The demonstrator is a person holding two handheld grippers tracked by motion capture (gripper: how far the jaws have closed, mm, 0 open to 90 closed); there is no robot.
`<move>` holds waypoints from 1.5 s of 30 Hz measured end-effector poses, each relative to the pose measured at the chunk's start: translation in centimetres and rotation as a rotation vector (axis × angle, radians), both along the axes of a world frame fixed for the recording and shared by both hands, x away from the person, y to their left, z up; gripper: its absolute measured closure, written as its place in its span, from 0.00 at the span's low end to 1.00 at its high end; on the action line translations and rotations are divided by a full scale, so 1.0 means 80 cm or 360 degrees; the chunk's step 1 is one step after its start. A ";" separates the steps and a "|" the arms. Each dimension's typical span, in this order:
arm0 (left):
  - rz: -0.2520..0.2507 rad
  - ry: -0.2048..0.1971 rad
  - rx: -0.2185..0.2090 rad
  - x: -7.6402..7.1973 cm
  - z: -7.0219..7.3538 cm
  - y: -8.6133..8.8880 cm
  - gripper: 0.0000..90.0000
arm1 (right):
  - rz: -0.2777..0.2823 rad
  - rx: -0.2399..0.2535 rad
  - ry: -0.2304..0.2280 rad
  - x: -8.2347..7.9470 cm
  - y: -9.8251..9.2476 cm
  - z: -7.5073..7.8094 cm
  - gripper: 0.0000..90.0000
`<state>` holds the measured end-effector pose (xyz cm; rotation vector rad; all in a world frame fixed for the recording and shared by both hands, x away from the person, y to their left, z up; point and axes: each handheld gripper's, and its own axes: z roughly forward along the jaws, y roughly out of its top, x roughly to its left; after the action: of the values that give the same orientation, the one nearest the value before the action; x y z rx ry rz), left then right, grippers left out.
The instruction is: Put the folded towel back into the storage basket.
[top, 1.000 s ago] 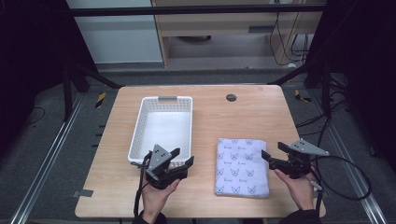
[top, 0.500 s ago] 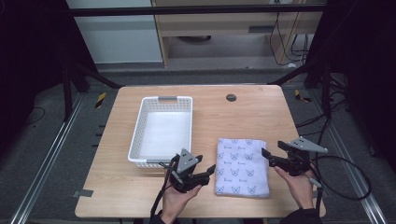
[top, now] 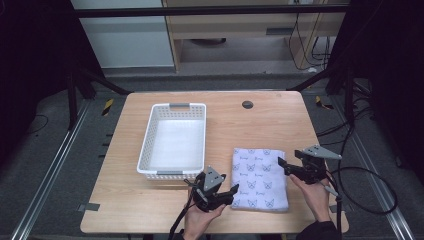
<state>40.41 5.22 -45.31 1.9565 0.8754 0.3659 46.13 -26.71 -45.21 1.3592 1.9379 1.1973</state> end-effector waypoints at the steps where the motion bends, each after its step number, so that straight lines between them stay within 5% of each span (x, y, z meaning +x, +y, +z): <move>1: 0.0004 0.0006 0.0025 0.000 -0.006 -0.002 0.49 | -0.0003 0.0002 0.0005 0.002 0.000 -0.002 0.30; 17: 0.0053 0.0159 0.0078 0.013 -0.049 -0.016 0.51 | -0.0015 -0.0078 0.0099 0.026 0.011 -0.027 0.33; 29: 0.0045 0.0199 0.0031 0.015 -0.057 -0.019 0.48 | -0.0002 -0.0129 0.0210 0.037 0.016 -0.050 0.37; 38: 0.0048 0.0215 0.0093 0.016 -0.064 -0.030 0.45 | -0.0008 -0.0087 0.0260 0.040 0.015 -0.059 0.38; 45: 0.0056 0.0192 0.0157 0.015 -0.065 -0.038 0.44 | -0.0018 0.0038 0.0349 0.041 0.014 -0.065 0.47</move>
<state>41.60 2.16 -50.51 2.0733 0.9867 0.3190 49.45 -25.59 -50.38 1.5683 2.0662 1.1088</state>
